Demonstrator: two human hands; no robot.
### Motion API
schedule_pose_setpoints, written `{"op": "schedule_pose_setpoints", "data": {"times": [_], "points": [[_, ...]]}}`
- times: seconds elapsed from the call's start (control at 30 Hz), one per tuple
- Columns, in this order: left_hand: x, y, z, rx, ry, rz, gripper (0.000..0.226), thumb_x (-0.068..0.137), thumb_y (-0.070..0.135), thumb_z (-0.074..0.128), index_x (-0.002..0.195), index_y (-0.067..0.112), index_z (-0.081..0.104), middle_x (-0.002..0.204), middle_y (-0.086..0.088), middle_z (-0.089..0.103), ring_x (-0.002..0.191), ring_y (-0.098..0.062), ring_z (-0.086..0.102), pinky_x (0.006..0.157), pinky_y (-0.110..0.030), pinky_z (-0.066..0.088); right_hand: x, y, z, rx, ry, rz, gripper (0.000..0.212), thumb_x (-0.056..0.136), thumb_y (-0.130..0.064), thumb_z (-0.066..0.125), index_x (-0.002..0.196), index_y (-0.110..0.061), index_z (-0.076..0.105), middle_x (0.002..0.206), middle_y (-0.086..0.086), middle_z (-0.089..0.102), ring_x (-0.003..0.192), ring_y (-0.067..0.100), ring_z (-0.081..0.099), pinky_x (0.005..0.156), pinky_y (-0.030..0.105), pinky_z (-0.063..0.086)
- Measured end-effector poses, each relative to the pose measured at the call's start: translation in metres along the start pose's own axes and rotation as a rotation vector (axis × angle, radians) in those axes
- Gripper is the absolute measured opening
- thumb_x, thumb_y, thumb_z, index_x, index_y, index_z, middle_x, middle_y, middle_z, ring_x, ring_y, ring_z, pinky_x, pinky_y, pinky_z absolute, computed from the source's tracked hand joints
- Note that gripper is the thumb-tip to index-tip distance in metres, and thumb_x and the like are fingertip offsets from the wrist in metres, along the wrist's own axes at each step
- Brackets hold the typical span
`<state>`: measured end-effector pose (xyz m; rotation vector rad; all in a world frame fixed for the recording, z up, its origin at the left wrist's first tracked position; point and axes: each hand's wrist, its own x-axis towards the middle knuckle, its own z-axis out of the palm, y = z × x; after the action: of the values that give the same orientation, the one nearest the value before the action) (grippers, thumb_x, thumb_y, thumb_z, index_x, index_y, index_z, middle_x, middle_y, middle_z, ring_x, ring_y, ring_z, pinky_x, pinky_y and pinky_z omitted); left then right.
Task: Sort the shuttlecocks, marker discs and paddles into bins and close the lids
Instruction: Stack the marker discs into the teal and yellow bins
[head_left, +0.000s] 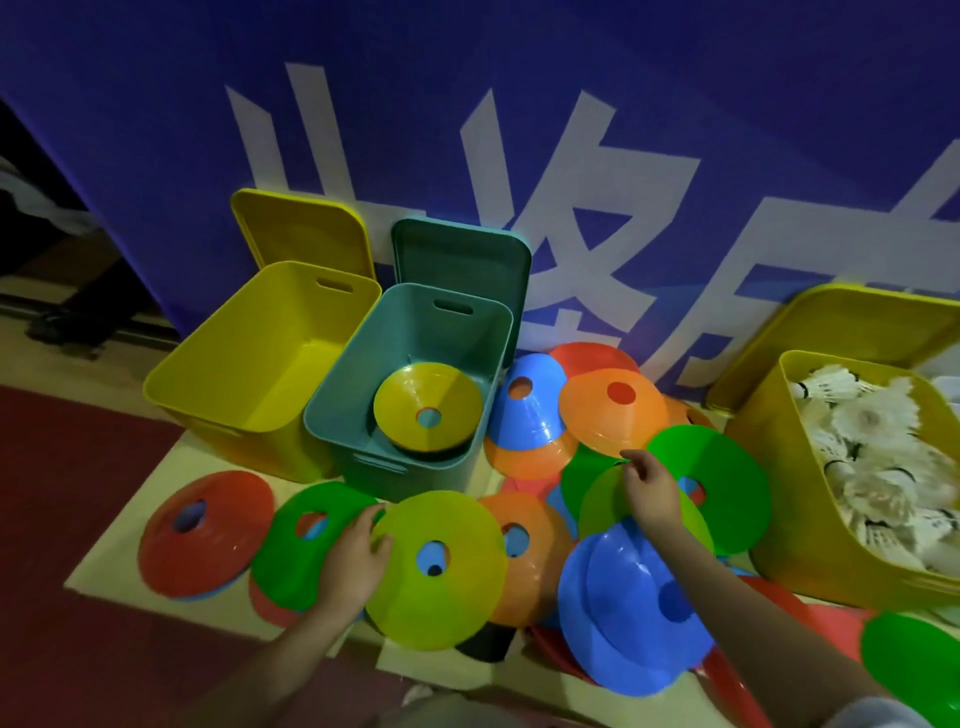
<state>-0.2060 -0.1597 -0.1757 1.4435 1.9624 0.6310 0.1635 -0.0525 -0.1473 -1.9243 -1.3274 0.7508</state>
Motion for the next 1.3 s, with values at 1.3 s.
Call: {"op": "schedule_pose_setpoints", "data": {"times": [1.3], "points": [[-0.03, 0.171, 0.016, -0.609, 0.241, 0.132, 0.049, 0.1, 0.003, 0.039, 0.134, 0.039, 0.037, 0.133, 0.011, 0.049, 0.113, 0.007, 0.053, 0.091, -0.018, 0.048, 0.121, -0.094, -0.067, -0.441, 0.038, -0.596, 0.037, 0.103, -0.029, 0.031, 0.131, -0.011, 0.05, 0.12, 0.015, 0.061, 0.098, 0.038, 0.06, 0.071, 0.043, 0.049]]}}
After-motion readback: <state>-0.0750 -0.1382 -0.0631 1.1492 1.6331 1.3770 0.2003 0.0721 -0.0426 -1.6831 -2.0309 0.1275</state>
